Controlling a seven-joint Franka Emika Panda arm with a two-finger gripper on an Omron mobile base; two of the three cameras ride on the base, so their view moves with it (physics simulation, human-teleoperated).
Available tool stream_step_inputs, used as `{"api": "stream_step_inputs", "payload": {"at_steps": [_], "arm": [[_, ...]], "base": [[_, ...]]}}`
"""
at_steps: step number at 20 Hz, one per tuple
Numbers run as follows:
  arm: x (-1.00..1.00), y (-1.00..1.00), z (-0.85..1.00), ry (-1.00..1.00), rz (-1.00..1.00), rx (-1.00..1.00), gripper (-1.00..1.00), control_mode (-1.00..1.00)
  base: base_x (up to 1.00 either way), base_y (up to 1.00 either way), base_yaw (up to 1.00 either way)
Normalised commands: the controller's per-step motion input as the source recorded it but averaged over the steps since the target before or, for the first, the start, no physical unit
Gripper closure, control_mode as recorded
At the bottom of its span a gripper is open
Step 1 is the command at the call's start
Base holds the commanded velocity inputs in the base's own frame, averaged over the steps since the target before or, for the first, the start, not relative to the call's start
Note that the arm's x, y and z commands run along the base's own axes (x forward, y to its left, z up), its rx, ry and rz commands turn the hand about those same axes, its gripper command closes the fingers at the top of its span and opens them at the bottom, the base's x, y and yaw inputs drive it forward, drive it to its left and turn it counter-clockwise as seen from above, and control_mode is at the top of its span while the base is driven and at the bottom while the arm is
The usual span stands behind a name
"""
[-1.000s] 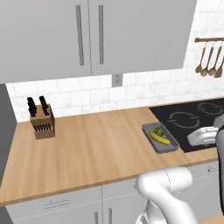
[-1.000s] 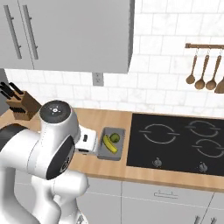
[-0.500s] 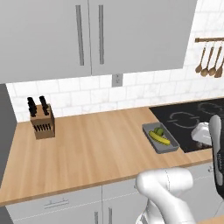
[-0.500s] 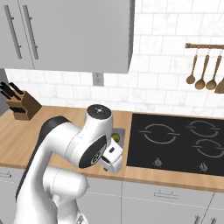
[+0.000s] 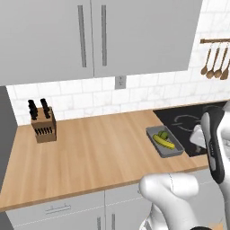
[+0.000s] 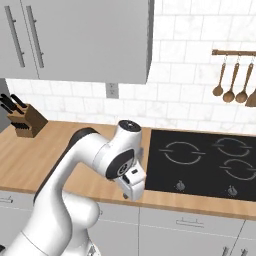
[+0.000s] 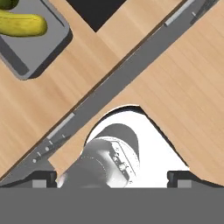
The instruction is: Take the meat container that has the fish and place it on the second highest rack of the freezer. Then take the vegetable container that has the lime and cucumber and place it on the highest rack of the freezer.
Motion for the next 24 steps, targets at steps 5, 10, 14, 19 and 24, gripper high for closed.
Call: {"api": "stream_step_inputs", "payload": {"at_steps": [5, 10, 14, 19, 24], "arm": [[0.29, 0.00, -0.34, 0.07, 0.00, 0.03, -1.00, -1.00], [0.36, -0.01, -0.15, 0.02, -0.01, 0.07, -1.00, -1.00], [0.32, 0.00, -0.20, 0.01, -0.02, 0.06, -1.00, -1.00], [0.23, -0.02, -0.30, 0.00, -0.05, 0.03, -1.00, -1.00], [0.28, -0.04, -0.24, 0.02, -0.11, 0.03, -1.00, -1.00]], "base": [[0.00, 0.00, 0.00], [0.00, 0.00, 0.00], [0.00, 0.00, 0.00], [0.00, 0.00, 0.00], [0.00, 0.00, 0.00]]}}
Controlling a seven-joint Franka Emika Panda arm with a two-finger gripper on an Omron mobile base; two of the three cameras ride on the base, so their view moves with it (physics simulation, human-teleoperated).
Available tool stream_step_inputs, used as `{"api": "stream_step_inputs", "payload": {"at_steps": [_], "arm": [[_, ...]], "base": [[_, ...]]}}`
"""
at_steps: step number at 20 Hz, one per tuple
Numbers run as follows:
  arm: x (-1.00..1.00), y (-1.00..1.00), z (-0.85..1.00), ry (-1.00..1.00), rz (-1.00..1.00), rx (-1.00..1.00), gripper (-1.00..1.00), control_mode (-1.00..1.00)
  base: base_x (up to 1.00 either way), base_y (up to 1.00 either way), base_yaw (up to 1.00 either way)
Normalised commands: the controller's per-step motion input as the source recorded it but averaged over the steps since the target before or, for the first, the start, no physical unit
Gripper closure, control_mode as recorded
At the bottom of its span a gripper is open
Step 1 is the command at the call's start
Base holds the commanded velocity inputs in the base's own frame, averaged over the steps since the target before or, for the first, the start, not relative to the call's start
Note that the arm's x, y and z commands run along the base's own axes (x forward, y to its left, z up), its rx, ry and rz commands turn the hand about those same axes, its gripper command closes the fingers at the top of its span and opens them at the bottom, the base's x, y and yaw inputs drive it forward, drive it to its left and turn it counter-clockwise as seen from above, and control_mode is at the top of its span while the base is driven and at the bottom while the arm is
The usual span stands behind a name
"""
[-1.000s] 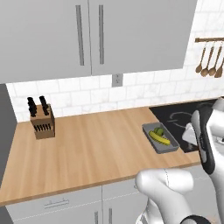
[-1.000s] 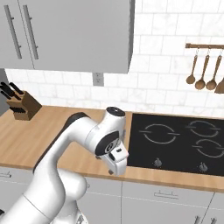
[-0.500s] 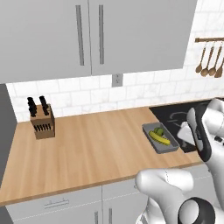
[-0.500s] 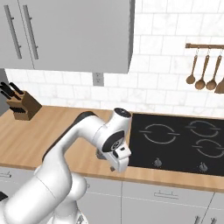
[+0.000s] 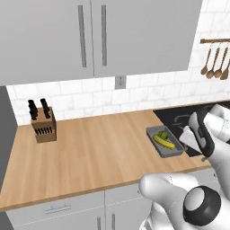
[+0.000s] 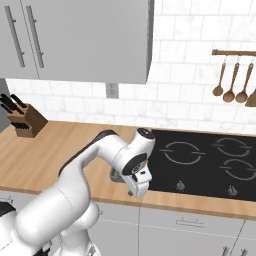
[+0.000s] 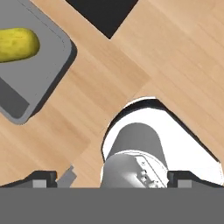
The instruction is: Take the meat container that has the fish and place it on the second highest rack of the freezer. Then take the vegetable container that has the lime and cucumber and place it on the highest rack of the freezer.
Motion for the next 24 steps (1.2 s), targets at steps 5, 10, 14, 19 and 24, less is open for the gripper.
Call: {"api": "stream_step_inputs", "payload": {"at_steps": [5, 10, 14, 19, 24], "arm": [[0.21, 0.00, -0.21, 0.03, -0.11, 0.04, -1.00, -1.00], [0.08, -0.08, -0.05, 0.03, -0.14, 0.03, -1.00, -1.00], [0.13, -0.02, -0.21, 0.02, -0.13, 0.00, -1.00, -1.00], [0.34, 0.00, -0.19, 0.02, -0.07, 0.00, -1.00, -1.00], [0.37, 0.00, -0.29, 0.04, -0.03, 0.00, -1.00, -1.00]], "base": [[0.00, 0.00, 0.00], [0.00, 0.00, 0.00], [0.00, 0.00, 0.00], [0.00, 0.00, 0.00], [0.00, 0.00, 0.00]]}}
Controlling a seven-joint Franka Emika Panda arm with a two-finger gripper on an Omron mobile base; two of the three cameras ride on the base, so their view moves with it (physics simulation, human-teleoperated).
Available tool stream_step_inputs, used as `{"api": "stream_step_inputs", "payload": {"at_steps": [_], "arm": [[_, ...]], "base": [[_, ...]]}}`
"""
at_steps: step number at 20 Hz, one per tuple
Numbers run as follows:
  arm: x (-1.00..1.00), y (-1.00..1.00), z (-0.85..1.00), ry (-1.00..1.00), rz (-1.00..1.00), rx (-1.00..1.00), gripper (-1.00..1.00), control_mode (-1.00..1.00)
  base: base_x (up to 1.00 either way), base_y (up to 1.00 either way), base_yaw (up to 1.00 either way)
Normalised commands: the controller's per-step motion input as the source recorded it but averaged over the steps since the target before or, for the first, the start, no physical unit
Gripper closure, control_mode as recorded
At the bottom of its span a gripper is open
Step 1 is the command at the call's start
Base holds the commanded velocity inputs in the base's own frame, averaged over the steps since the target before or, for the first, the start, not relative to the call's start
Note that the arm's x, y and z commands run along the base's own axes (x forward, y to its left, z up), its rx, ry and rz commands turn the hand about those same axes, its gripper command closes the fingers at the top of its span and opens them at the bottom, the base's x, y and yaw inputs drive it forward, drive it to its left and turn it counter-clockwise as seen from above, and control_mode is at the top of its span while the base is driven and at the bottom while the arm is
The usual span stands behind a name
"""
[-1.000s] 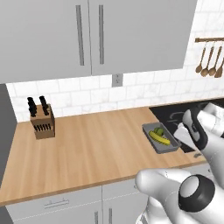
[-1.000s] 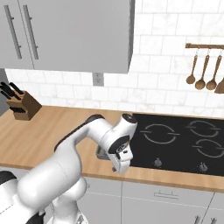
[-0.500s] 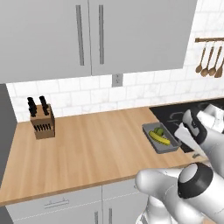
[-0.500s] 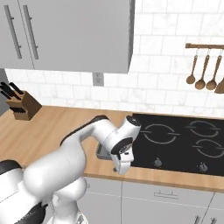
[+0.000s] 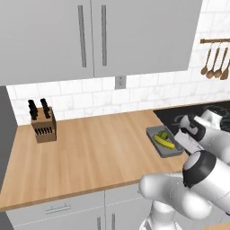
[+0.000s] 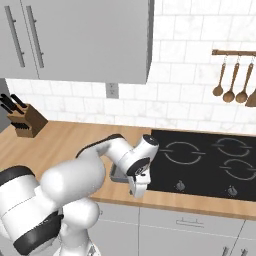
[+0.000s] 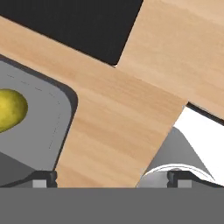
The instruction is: Take the meat container that has the fish and place it on the second highest rack of the freezer. Then take the vegetable container that has the lime and cucumber and place it on the highest rack of the freezer.
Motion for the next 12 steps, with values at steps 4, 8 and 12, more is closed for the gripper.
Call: {"api": "stream_step_inputs", "payload": {"at_steps": [4, 8, 12], "arm": [[0.38, 0.00, -0.24, 0.04, -0.02, 0.00, -1.00, -1.00], [0.37, 0.00, -0.19, 0.04, -0.03, 0.00, -1.00, -1.00], [0.26, 0.00, -0.27, 0.04, -0.03, 0.00, -1.00, -1.00]], "base": [[0.00, 0.00, 0.00], [0.00, 0.00, 0.00], [0.00, 0.00, 0.00]]}}
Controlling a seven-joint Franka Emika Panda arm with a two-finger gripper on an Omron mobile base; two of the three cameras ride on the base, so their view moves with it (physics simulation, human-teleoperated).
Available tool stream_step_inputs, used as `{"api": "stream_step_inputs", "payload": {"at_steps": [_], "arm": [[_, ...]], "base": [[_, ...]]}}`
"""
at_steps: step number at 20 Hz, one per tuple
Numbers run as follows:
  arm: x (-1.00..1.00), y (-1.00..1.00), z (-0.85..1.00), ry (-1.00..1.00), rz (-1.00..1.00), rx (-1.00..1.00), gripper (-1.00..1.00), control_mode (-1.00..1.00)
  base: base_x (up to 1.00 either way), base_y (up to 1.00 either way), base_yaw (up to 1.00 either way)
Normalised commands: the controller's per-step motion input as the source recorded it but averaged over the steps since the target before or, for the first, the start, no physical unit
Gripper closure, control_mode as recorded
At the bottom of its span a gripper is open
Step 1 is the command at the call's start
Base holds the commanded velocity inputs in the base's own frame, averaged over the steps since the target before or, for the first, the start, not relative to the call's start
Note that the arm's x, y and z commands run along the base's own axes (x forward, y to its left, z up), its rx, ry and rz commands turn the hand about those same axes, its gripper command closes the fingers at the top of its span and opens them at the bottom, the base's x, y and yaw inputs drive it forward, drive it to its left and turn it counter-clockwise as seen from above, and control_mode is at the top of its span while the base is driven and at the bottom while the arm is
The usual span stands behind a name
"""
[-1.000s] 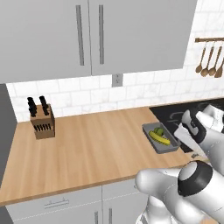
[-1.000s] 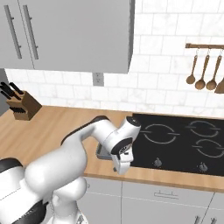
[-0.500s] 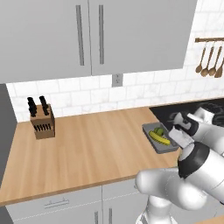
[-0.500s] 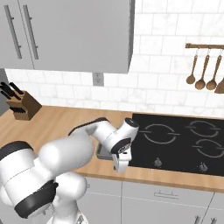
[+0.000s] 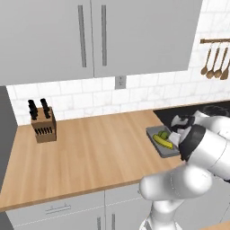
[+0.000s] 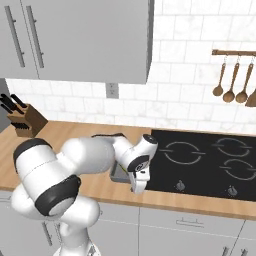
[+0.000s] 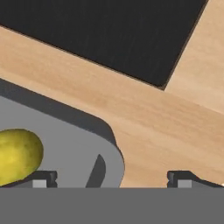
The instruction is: Take the meat container that has the fish and place it on the second highest rack of the freezer. Then take the vegetable container that has the lime and cucumber and place it on the highest rack of the freezer.
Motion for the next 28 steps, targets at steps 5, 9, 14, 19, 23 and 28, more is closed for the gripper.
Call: {"api": "stream_step_inputs", "payload": {"at_steps": [5, 9, 14, 19, 23, 28], "arm": [[0.18, 0.00, -0.33, 0.03, -0.03, 0.00, -1.00, -1.00], [0.24, 0.00, -0.03, 0.00, -0.02, 0.02, -1.00, -1.00], [0.10, 0.00, -0.21, 0.03, -0.01, 0.01, -1.00, -1.00], [0.09, 0.01, -0.49, 0.11, 0.00, 0.00, -1.00, -1.00], [0.01, 0.12, -0.74, 0.16, 0.00, -0.02, 1.00, -1.00], [-0.01, 0.11, -0.68, 0.08, 0.00, 0.00, 1.00, -1.00]], "base": [[0.00, 0.00, 0.00], [0.00, 0.00, 0.00], [0.00, 0.00, 0.00], [0.00, 0.00, 0.00], [0.00, 0.00, 0.00], [0.00, 0.00, 0.00]]}}
